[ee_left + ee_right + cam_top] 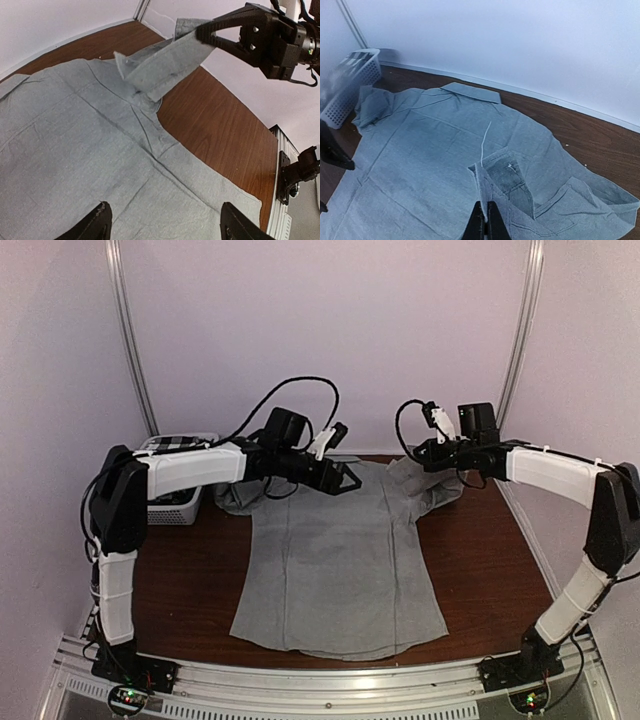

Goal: Fold and stack the long sleeve shirts
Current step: Pass from the right arm to the left

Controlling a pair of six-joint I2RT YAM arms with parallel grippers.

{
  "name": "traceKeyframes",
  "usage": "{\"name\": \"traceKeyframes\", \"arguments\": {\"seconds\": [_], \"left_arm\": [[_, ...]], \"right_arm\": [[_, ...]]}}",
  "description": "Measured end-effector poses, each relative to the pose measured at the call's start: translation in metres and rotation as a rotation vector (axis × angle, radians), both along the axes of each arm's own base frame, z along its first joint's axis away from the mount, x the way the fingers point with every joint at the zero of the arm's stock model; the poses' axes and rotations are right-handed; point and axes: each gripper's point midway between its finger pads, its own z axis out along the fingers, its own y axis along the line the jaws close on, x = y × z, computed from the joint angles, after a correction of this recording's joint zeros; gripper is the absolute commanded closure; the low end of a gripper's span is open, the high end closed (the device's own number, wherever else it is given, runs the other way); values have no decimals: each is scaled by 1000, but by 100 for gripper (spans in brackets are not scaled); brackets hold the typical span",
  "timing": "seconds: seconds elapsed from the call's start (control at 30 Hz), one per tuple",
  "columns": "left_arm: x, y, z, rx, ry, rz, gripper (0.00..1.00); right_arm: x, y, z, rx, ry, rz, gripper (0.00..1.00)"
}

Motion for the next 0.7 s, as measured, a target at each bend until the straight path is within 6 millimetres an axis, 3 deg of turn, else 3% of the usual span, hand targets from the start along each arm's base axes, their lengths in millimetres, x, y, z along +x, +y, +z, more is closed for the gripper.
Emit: {"name": "traceKeyframes", "arguments": {"seconds": [0.23, 0.37, 0.7], "left_arm": [[5, -25, 13, -38, -108, -65, 23], [7, -34, 9, -47, -145, -92, 22], [10, -45, -14, -29, -145, -115, 24]], "right_arm": [[-31, 47, 14, 60, 0, 208, 100], [-51, 69, 23, 90, 0, 305, 100], [-70, 86, 21, 82, 19, 388, 100]]}}
